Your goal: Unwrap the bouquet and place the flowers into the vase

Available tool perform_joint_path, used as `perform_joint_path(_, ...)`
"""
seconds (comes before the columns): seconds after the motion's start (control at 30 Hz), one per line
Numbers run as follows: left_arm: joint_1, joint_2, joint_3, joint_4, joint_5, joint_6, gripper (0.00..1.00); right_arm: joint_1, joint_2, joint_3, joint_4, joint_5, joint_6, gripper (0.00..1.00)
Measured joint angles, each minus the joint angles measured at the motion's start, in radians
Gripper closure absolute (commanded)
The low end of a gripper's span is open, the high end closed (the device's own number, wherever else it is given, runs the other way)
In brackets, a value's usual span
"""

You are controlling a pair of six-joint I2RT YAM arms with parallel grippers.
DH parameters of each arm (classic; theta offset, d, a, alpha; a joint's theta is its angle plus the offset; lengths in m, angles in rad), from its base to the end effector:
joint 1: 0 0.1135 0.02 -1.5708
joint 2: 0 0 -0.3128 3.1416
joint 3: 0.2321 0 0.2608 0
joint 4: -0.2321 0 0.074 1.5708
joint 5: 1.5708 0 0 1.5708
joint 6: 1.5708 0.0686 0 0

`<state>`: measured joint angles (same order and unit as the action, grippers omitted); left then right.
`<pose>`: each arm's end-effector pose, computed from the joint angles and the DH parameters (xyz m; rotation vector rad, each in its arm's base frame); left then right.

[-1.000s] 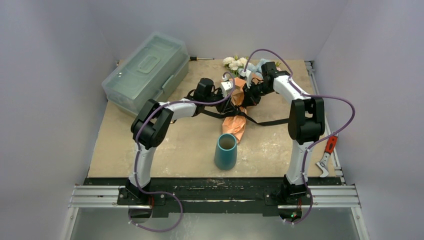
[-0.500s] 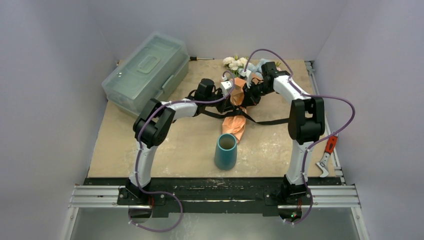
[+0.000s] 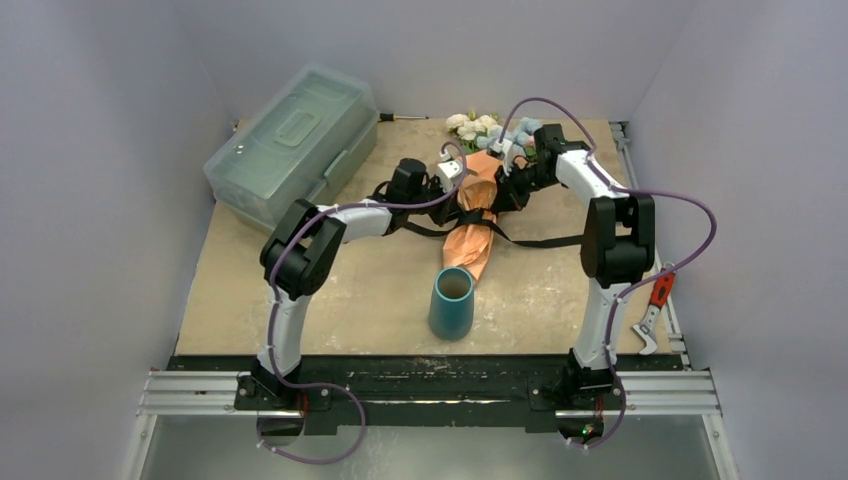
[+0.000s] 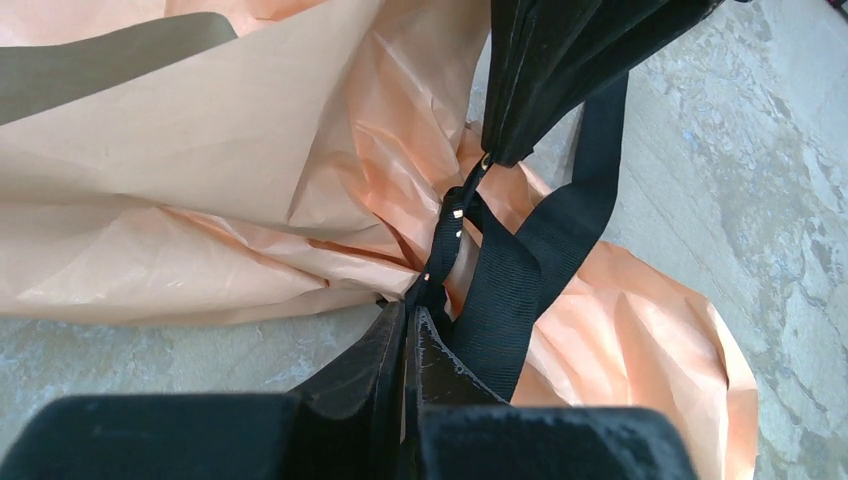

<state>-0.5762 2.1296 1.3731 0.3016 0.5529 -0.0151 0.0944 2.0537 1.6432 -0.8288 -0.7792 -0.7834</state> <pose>0.4252 -0.3193 0.1900 0.9146 1.8655 -0.9273 0.4553 0.0915 0.2281 -1.1976 2.1538 0.8112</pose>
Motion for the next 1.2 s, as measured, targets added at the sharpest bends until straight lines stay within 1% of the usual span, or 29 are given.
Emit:
perform_joint_path(0.3, 0.006, -0.002, -0.009, -0.008, -0.039, 0.016, 1.0, -0.012, -0.002, -0.024, -0.005, 0.006, -0.042, 1.0)
perform_joint_path(0.43, 0.049, -0.002, -0.022, -0.053, -0.089, 0.027, 1.0, -0.06, -0.003, -0.028, -0.027, 0.035, -0.061, 1.0)
perform_joint_path(0.53, 0.076, -0.002, -0.031, -0.059, -0.094, 0.034, 1.0, -0.086, -0.008, -0.028, -0.039, 0.045, -0.068, 1.0)
perform_joint_path(0.57, 0.079, -0.002, -0.032, -0.057, -0.091, 0.037, 0.99, -0.089, -0.01, -0.028, -0.041, 0.046, -0.068, 1.0)
perform_joint_path(0.63, 0.076, -0.006, -0.045, -0.037, -0.072, 0.045, 0.75, -0.084, -0.013, -0.028, -0.045, 0.045, -0.068, 1.0)
perform_joint_path(0.67, 0.072, -0.01, -0.058, -0.02, -0.058, 0.053, 0.67, -0.078, -0.014, -0.028, -0.047, 0.044, -0.068, 1.0)
perform_joint_path(0.7, 0.069, -0.017, -0.072, -0.007, -0.043, 0.062, 0.65, -0.072, -0.015, -0.028, -0.048, 0.043, -0.068, 1.0)
perform_joint_path(0.9, 0.052, -0.038, -0.07, 0.05, 0.048, 0.088, 0.62, -0.045, -0.015, -0.028, -0.052, 0.021, -0.055, 1.0)
perform_joint_path(1.07, 0.035, -0.038, -0.014, 0.058, 0.101, 0.114, 0.54, -0.034, -0.015, -0.028, -0.05, 0.002, -0.028, 1.0)
perform_joint_path(1.2, 0.005, -0.037, 0.015, 0.056, 0.123, 0.139, 0.53, -0.03, -0.015, -0.028, -0.046, -0.001, -0.013, 1.0)
